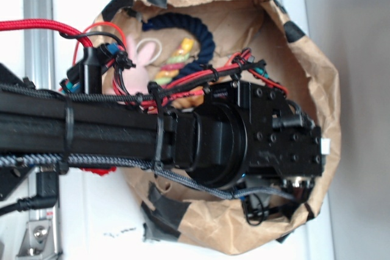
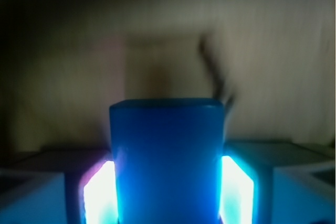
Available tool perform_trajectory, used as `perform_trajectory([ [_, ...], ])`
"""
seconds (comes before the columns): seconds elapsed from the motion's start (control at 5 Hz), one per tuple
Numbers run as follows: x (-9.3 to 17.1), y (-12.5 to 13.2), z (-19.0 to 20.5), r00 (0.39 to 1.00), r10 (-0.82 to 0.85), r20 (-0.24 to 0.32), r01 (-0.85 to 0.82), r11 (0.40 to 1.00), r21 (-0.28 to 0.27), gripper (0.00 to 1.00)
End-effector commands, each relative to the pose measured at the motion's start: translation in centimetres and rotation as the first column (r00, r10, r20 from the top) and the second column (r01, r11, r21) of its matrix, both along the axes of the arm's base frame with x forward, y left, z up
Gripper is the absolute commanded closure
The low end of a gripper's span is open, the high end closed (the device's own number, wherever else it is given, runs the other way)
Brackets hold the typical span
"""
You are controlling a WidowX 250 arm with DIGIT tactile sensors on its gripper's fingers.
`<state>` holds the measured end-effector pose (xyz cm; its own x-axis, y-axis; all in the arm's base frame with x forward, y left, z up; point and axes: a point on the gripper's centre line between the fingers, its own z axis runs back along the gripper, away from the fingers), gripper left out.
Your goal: Grab the blue block.
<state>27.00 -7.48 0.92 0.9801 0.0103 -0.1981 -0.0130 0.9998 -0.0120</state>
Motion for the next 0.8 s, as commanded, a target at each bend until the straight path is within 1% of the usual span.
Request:
perform_trajectory([
  [0.0,-1.7,3.9,8.2,0.978,0.020,0.206,-0.020,1.000,-0.002,1.00],
  [0.2,-1.3,5.2,13.1,0.969,-0.078,0.233,0.083,0.996,-0.013,1.00],
  [0.4,-0.2,5.9,14.9,0.965,-0.127,0.230,0.131,0.991,-0.002,1.00],
  [0.6,0.0,6.3,15.5,0.974,0.008,0.225,-0.015,0.999,0.029,1.00],
])
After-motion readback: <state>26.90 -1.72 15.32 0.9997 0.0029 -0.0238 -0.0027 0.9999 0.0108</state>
